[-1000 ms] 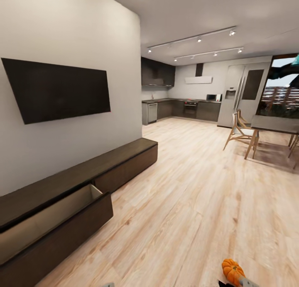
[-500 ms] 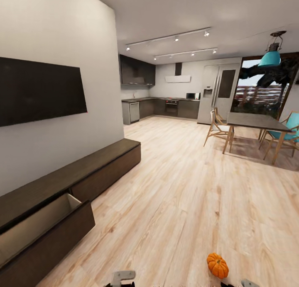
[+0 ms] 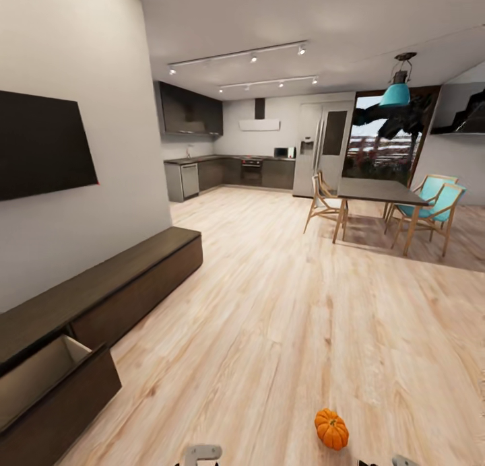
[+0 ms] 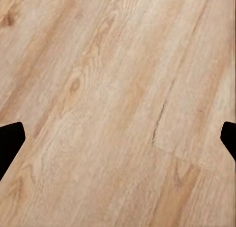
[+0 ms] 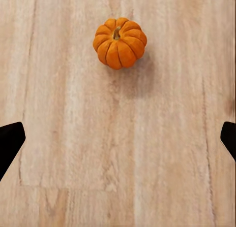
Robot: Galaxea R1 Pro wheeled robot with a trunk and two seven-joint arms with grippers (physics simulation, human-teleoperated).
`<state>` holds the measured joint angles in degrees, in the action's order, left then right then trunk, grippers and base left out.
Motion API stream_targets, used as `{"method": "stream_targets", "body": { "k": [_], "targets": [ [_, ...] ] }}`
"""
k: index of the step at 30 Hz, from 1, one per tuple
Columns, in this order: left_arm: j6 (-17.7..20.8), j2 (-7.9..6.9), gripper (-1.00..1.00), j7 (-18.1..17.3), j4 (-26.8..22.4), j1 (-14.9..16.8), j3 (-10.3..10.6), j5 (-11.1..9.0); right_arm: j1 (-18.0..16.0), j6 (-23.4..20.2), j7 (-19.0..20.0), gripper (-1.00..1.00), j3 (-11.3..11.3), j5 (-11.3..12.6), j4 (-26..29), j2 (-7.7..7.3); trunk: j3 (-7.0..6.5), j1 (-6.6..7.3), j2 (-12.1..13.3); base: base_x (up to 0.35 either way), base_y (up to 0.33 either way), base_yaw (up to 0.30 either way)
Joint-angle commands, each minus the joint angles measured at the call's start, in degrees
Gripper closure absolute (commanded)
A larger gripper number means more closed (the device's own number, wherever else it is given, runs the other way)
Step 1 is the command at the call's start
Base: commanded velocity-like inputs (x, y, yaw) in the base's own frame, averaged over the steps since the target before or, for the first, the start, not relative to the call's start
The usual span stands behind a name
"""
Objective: Place each of the two pumpkins and all three candles from the living room inside a cabinet in the living room (use any cabinet), then make sure every cabinet is closed, and position the cauldron so it is next to a table in the living room.
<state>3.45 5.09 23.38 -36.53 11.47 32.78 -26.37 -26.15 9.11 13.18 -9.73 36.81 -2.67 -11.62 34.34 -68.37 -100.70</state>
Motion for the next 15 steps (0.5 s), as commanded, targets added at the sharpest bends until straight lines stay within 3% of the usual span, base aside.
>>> {"method": "stream_targets", "body": {
  "k": [1, 10, 15],
  "targets": [
    [0.24, -0.07, -1.0, 0.52, -0.12, 0.04, 0.32, -0.23, 0.01, 0.31, 0.41, -1.0, -0.46, 0.61, -0.26, 0.02, 0.12, -0.02, -0.03, 0.271, -0.149, -0.242],
    [0.24, -0.07, -1.0, 0.6, -0.12, 0.02, 0.4, -0.06, 0.22, 0.35, 0.36, -1.0, -0.46, 0.63, -0.23, 0.02, 0.66, -0.02, -0.03, 0.219, -0.209, -0.231],
    [0.29, -0.17, -1.0, 0.94, -0.46, -0.3, 0.71, -0.38, 0.46, 0.99, 0.69, -1.0, -0.8, 0.92, -0.23, 0.03, 0.76, -0.02, -0.03, 0.153, -0.185, -0.065]
  ]
}}
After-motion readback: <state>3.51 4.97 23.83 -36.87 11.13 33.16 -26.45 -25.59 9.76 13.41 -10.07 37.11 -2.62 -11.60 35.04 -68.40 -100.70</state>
